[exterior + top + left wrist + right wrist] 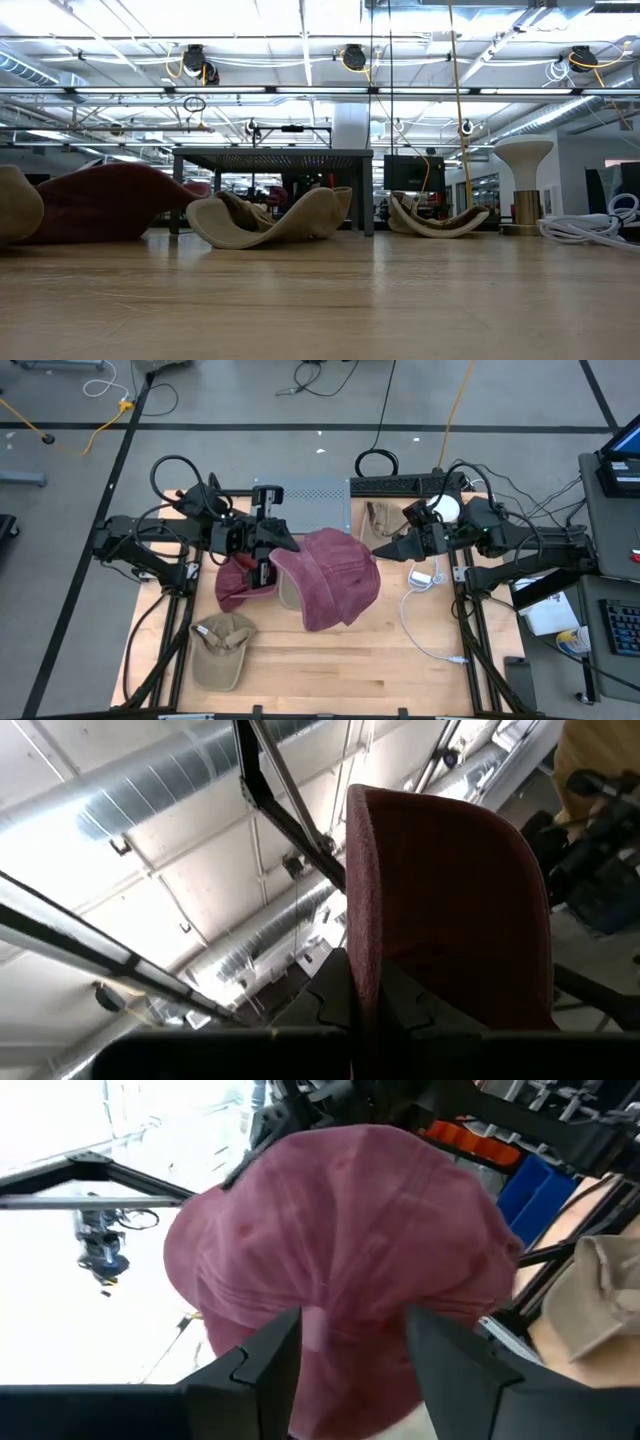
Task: Pick & Place hat
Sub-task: Put the dark red cap on the shelf
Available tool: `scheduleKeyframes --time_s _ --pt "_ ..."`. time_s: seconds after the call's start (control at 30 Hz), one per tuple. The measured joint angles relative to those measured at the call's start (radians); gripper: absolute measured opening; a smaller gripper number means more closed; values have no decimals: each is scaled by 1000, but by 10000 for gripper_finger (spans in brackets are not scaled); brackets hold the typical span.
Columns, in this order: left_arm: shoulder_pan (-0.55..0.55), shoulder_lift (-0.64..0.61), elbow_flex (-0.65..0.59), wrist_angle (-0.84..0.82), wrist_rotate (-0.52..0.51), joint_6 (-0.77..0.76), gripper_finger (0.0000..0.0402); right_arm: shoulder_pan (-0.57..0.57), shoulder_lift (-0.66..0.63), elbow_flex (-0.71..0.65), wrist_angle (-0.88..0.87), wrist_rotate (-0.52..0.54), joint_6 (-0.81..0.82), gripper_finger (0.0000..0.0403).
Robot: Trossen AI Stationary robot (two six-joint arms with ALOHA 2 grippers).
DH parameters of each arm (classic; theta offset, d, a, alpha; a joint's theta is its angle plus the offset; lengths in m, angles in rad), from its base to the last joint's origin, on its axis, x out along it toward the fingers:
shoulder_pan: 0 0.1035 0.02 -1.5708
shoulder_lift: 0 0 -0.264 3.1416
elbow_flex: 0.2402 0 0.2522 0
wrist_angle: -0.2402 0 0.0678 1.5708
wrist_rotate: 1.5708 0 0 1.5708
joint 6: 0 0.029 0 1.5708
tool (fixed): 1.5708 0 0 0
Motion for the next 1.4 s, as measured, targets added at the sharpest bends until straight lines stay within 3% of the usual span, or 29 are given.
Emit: scheduleKeyframes --time_s 0.33,0.9,1.4 --pt "1 0 0 -63 -71 34 8 1 41 0 97 -54 50 174" --pt "2 0 0 24 16 23 8 -28 47 0 54 -87 58 174" --pt "9 0 0 26 -40 33 8 -28 50 0 92 -101 98 174"
